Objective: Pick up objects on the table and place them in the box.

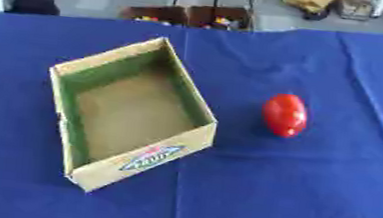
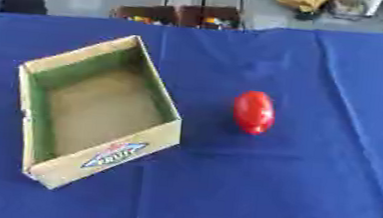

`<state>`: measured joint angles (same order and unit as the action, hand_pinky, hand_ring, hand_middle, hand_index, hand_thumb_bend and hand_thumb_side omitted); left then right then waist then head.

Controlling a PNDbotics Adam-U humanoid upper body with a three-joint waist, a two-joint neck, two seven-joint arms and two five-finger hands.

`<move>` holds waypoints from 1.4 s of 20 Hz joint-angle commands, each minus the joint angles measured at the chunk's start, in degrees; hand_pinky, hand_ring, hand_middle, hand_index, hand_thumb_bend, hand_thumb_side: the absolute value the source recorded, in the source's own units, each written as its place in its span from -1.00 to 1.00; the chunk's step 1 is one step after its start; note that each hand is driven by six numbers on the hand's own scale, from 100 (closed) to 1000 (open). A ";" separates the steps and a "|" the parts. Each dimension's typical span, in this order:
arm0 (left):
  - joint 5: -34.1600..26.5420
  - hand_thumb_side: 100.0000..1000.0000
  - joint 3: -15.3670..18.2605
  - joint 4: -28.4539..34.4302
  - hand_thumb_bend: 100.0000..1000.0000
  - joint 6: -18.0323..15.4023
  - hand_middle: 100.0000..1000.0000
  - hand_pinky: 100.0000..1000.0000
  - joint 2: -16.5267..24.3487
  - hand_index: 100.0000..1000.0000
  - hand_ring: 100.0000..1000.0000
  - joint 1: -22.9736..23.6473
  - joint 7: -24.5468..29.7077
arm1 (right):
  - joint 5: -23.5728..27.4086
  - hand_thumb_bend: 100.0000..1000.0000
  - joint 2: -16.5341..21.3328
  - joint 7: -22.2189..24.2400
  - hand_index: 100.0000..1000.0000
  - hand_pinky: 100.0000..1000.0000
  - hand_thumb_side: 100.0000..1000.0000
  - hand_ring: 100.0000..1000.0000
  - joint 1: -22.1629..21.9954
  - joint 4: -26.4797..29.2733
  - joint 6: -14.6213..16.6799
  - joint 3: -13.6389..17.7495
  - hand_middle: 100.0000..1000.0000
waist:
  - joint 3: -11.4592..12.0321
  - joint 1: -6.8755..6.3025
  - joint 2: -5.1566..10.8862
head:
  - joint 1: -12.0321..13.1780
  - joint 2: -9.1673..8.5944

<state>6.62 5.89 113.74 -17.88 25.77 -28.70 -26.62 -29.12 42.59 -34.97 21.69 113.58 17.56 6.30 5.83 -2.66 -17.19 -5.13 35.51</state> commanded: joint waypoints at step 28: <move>-0.31 1.00 -0.17 0.85 -1.00 1.14 0.69 0.25 1.49 0.88 0.72 0.07 1.02 | -14.62 -0.50 3.52 37.79 0.79 0.51 0.91 0.55 18.02 1.01 -28.88 -13.10 0.63 | 0.12 1.21 2.63 | -1.56 -0.73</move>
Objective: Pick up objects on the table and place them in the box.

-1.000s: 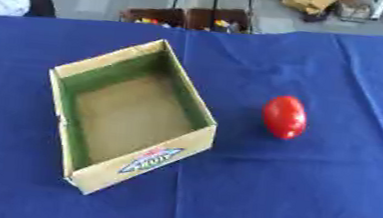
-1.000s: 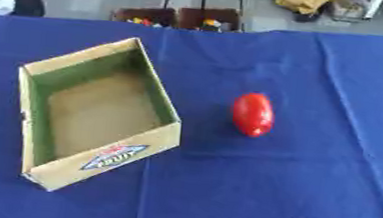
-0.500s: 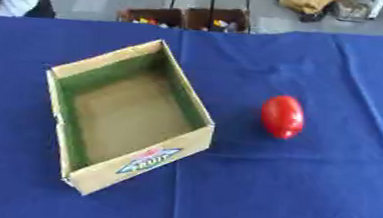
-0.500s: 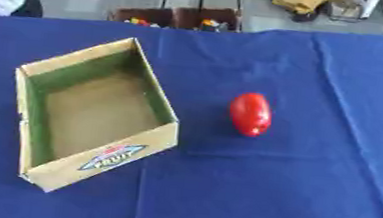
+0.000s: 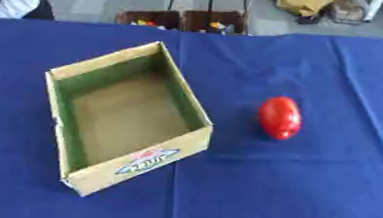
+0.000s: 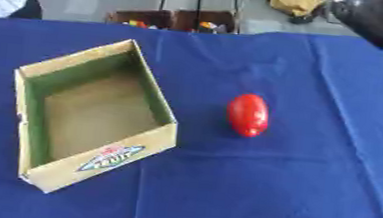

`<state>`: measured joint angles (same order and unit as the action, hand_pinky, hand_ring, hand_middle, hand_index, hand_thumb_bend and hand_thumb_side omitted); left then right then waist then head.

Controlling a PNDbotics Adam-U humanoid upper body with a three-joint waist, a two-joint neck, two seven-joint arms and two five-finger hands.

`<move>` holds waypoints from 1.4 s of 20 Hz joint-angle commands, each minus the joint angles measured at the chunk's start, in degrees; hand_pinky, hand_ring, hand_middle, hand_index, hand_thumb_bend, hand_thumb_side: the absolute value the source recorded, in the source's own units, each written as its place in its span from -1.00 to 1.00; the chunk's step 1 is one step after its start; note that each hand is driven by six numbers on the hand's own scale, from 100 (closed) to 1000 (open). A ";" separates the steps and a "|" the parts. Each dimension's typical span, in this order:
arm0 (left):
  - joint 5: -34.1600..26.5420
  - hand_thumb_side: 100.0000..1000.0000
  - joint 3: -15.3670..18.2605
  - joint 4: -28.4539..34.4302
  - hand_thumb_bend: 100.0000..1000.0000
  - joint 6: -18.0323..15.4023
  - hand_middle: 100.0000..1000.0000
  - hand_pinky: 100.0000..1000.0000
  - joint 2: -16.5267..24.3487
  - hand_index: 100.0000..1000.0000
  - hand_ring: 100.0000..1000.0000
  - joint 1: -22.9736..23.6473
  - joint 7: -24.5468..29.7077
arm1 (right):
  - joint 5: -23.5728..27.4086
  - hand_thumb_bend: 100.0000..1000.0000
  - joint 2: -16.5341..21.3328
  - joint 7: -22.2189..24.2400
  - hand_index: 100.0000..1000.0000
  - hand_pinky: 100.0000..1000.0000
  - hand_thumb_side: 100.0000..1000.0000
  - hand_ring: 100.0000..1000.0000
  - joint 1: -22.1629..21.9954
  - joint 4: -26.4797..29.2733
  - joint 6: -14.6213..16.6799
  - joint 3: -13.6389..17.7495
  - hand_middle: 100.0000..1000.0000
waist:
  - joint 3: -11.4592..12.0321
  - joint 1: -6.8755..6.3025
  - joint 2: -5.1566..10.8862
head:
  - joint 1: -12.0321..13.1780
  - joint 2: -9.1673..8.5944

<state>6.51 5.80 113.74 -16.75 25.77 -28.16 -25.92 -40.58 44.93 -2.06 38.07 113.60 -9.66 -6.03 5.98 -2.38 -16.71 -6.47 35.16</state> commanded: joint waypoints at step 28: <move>-0.71 1.00 -0.49 0.85 -1.00 0.15 0.69 0.25 1.09 0.87 0.73 -1.18 1.04 | -12.08 -0.06 -5.17 31.60 0.92 0.51 0.93 0.61 -1.46 -0.62 -10.49 -10.28 0.65 | 0.50 1.23 1.51 | 0.32 -1.59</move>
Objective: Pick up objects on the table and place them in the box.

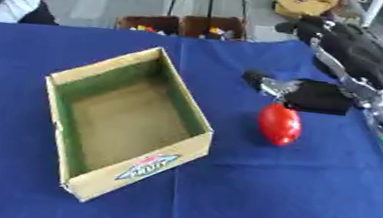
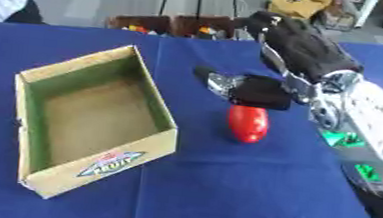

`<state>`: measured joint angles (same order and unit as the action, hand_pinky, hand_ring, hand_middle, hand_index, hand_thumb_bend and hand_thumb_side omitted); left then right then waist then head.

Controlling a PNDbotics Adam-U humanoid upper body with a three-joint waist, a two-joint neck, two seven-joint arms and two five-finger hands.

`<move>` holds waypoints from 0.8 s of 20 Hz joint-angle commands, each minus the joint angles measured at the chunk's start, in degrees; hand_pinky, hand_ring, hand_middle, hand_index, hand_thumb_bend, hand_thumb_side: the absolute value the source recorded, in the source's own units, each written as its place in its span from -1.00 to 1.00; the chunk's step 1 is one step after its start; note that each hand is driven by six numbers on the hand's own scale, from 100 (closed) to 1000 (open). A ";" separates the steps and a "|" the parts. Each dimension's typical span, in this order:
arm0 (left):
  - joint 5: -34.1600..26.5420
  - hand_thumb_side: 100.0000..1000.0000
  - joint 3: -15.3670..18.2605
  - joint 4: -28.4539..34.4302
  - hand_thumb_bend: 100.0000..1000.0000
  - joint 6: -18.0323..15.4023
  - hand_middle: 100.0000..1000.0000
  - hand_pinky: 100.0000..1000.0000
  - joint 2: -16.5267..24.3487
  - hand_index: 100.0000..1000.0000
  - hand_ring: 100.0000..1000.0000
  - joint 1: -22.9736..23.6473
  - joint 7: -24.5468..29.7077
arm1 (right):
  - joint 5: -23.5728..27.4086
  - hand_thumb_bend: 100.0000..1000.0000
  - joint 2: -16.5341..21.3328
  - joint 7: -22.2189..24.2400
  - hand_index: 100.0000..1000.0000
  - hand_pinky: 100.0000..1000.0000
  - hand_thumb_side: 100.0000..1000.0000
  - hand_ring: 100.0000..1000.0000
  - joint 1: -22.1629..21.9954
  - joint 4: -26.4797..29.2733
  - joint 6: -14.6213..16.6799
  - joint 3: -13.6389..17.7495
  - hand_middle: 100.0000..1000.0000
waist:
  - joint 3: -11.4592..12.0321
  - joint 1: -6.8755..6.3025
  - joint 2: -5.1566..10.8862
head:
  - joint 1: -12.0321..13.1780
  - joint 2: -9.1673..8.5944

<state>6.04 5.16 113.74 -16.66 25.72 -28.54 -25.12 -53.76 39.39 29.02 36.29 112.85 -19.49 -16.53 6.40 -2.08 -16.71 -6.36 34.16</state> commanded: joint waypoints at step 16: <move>-0.24 1.00 0.19 0.85 -1.00 0.14 0.69 0.25 1.02 0.86 0.73 -0.75 0.18 | 4.89 0.22 -0.60 7.96 0.96 0.54 0.08 0.61 -2.80 -2.61 -2.93 -0.04 0.67 | -0.17 1.04 1.17 | 0.34 -0.76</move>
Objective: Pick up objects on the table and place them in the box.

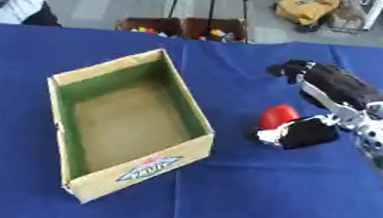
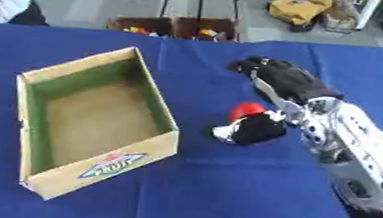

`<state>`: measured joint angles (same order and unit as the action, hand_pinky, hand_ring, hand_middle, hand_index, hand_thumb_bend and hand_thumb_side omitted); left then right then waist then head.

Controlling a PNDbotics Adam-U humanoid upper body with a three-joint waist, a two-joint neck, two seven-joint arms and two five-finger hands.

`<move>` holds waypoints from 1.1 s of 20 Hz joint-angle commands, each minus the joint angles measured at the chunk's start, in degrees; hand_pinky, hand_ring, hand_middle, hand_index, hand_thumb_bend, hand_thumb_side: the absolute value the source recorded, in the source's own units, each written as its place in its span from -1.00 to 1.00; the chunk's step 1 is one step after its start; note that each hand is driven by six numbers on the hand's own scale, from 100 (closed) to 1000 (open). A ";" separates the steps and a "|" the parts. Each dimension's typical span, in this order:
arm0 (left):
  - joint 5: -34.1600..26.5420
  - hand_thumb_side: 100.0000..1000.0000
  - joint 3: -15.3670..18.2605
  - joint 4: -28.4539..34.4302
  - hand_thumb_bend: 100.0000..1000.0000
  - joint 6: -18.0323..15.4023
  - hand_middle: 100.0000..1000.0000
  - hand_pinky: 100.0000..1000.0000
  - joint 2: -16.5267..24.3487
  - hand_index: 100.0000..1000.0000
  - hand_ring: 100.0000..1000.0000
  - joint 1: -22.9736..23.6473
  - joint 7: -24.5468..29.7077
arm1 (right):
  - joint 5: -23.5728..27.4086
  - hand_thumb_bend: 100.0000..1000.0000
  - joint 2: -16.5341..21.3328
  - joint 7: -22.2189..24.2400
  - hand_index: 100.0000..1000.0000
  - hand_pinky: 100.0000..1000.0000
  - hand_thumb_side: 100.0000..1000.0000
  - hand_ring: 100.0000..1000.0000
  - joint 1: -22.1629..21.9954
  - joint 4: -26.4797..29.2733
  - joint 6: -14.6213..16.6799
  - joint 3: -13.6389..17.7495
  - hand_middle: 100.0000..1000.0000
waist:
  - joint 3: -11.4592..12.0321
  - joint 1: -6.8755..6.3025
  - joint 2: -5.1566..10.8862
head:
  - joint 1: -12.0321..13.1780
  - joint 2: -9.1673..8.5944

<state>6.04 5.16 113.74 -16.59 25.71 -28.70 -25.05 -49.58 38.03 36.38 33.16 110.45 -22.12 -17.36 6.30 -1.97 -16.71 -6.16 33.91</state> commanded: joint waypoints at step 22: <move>-0.28 1.00 0.09 0.85 -1.00 0.26 0.68 0.24 0.80 0.82 0.73 -0.43 0.33 | 1.69 0.05 -1.78 -4.82 0.90 0.45 -0.14 0.55 0.08 -12.60 -3.26 -0.04 0.66 | 0.22 0.67 0.62 | -0.11 -0.85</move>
<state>6.04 5.16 113.74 -16.34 25.67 -28.67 -24.80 -48.31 35.56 31.83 32.27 97.78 -25.16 -17.72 6.46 -1.97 -16.77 -6.22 33.65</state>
